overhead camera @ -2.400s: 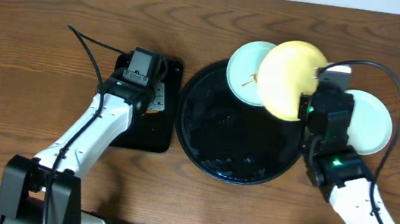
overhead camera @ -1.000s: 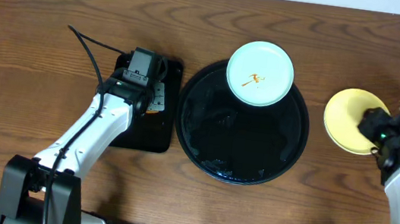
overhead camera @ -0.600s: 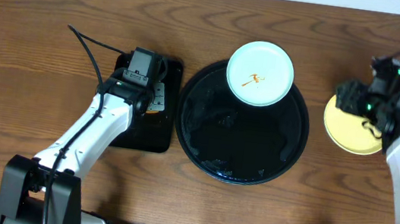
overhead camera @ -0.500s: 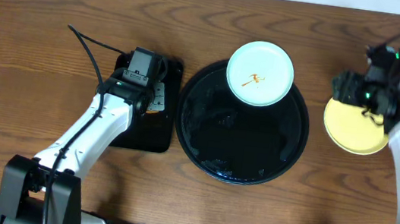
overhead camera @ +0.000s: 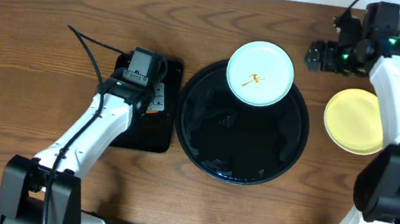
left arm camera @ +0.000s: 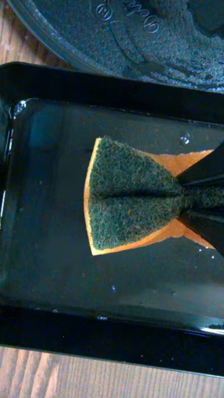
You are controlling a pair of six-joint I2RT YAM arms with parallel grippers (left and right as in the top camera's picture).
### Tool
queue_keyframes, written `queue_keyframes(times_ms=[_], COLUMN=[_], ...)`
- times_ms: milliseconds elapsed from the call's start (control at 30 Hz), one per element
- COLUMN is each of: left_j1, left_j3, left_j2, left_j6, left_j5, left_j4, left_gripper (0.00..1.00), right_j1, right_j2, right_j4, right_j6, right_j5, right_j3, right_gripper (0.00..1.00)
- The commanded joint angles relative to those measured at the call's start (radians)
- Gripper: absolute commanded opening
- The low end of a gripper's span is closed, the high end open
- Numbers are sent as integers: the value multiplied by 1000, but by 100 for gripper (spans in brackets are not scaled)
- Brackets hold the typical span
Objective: Clean dirty plates on tray and stack at the side
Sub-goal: 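Move the right gripper to the white plate and grasp its rim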
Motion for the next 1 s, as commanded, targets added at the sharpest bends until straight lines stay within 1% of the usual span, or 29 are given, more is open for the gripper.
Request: queue_keyframes(times_ms=[0,200,300,400,500,633,733,800,900,967], left_j1=[4,4,5,4,4,4,4,4,4,4], left_j3=[-3,-3,-3,-3,-3,-3,-3,-3,-3,-3], left_j2=[-2,-2,-2,-2,-2,-2,-2,-2,-2,-2], left_j6=[-5,-5,-5,-5,-5,-5,-5,-5,-5,-5], left_j5=[-15,-15,-15,-15,-15,-15,-15,-15,-15,-15], left_j4=[-2,-2,-4,-8,-14,-21,-22,-23,-22,-22], left_gripper=[13,13,13,13,13,13,13,13,13,13], right_j1=[30,67,80,85,85,88,92,94,94,94], right_j2=[40,134,177,214,243,263,263,261,250,241], right_j4=[41,97,112,126,138,145,134,126,105,87], right_j6=[57,59,58,60,98,100,99,99,99,96], right_j5=[-41,-43,-42,-22,-1,-2,-6,-6,-11,-10], right_j3=[19,19,18,18,18,18,18,18,19,19], right_gripper=[92,83,77,66,63,48,34,28,16,5])
